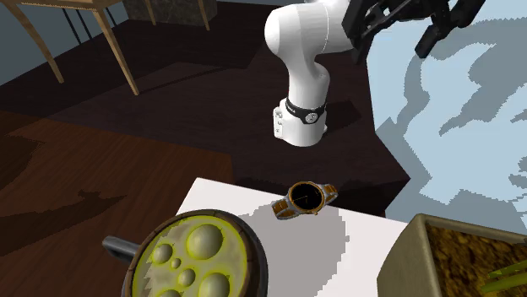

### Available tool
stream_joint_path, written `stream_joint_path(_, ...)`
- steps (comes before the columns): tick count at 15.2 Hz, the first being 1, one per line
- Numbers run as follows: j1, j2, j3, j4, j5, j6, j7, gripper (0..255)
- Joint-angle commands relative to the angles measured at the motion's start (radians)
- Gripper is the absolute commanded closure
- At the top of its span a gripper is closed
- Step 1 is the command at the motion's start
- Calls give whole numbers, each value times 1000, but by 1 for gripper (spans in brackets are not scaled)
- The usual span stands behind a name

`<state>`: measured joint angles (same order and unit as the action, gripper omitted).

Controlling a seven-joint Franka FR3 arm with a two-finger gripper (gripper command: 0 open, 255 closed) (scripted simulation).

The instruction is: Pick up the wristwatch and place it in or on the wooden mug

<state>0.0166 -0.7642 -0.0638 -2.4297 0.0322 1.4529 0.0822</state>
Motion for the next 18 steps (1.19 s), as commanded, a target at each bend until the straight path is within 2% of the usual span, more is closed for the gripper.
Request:
stream_joint_path(1, 0, 0, 0, 0, 0, 0, 0, 0)
stream_joint_path(10, -141, 33, 22, -267, -12, 408, 258, 0)
stream_joint_path(18, -279, 188, 40, -429, -40, 820, 490, 0)
